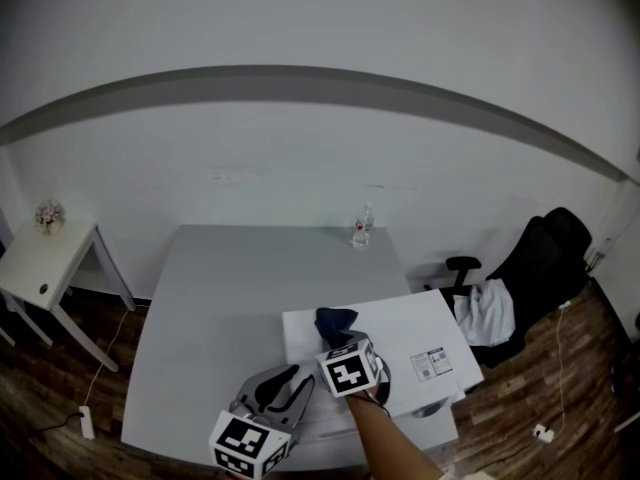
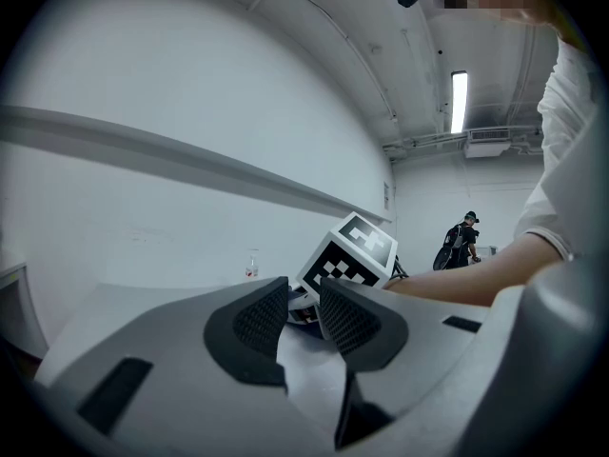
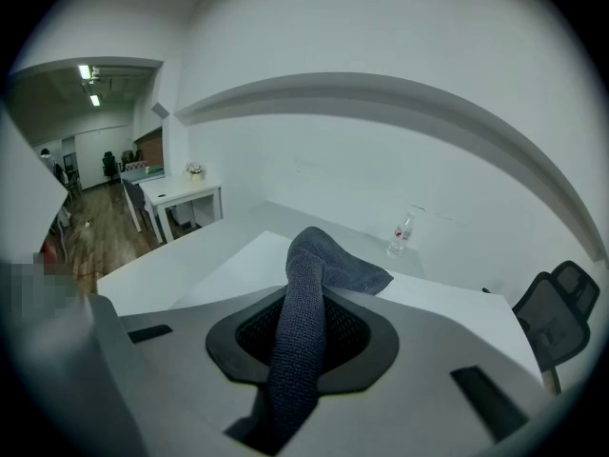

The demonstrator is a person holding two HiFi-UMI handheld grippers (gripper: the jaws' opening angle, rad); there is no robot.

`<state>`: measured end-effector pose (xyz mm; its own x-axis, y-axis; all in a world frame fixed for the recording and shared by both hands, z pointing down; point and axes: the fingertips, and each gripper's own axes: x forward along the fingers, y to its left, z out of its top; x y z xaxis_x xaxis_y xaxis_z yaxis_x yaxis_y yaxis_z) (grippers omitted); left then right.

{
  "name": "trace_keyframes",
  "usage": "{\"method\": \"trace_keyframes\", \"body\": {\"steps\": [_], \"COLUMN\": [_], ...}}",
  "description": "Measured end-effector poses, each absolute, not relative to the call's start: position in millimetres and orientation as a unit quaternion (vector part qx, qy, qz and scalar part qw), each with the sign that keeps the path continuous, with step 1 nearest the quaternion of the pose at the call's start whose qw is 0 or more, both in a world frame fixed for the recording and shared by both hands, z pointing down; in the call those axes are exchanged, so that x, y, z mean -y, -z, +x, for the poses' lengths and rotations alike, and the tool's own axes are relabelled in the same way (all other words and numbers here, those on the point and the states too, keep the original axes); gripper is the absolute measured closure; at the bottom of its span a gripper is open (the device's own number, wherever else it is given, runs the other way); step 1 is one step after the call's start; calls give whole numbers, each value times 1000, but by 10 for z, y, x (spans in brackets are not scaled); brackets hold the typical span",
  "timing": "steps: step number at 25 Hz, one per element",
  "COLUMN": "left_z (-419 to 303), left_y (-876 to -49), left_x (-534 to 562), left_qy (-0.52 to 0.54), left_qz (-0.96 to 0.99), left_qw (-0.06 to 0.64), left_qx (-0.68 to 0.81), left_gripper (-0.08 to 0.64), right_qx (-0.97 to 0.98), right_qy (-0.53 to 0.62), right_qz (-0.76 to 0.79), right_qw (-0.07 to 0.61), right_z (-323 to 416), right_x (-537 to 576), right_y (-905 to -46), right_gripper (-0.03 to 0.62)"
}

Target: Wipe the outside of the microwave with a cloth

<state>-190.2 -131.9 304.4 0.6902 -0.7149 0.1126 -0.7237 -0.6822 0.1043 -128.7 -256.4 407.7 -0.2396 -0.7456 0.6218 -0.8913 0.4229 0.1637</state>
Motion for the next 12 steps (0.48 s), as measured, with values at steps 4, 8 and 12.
{"method": "trace_keyframes", "body": {"steps": [4,8,12], "left_z": [-2015,-2070,-2123], "left_y": [-3019,-3004,-2981], "left_x": [1292,1285,1263], "left_qy": [-42,-46,-38], "left_qz": [914,916,918], "left_qw": [73,72,76], "left_qx": [396,393,388], "left_gripper": [456,456,457], "right_qx": [792,800,809], "right_qy": [-100,-99,-128], "right_qz": [506,492,479], "right_qw": [327,328,315], "right_z": [-1516,-1670,-1801], "right_x": [2514,2462,2395], "right_y": [-4053,-4027,-4073], "right_gripper": [518,518,518]}}
